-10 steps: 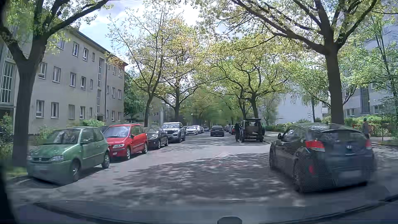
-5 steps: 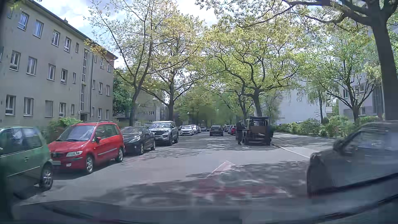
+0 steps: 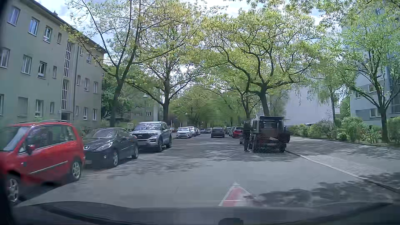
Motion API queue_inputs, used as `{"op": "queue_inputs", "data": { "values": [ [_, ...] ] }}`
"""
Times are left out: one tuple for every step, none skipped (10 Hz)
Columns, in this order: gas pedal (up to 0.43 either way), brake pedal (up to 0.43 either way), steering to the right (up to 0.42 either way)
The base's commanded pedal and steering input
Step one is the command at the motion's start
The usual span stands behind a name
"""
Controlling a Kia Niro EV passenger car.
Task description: Follow the waypoints while adhering to traffic rules and regulations
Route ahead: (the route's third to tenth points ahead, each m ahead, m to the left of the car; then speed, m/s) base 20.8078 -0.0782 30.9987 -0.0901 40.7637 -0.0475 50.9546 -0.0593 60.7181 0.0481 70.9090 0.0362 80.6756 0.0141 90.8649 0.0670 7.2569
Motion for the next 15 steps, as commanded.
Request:
{"op": "queue_inputs", "data": {
  "values": [
    [0.287,0.024,-0.009],
    [0.287,0.024,-0.01],
    [0.287,0.024,-0.009],
    [0.287,0.024,-0.007],
    [0.287,0.024,-0.006],
    [0.287,0.024,-0.006],
    [0.287,0.024,-0.006],
    [0.287,0.024,-0.006],
    [0.287,0.024,-0.006],
    [0.287,0.024,-0.006],
    [0.287,0.024,-0.006],
    [0.287,0.024,-0.003],
    [0.287,0.024,0.012],
    [0.287,0.024,0.028],
    [0.287,0.024,0.043]
  ]
}}
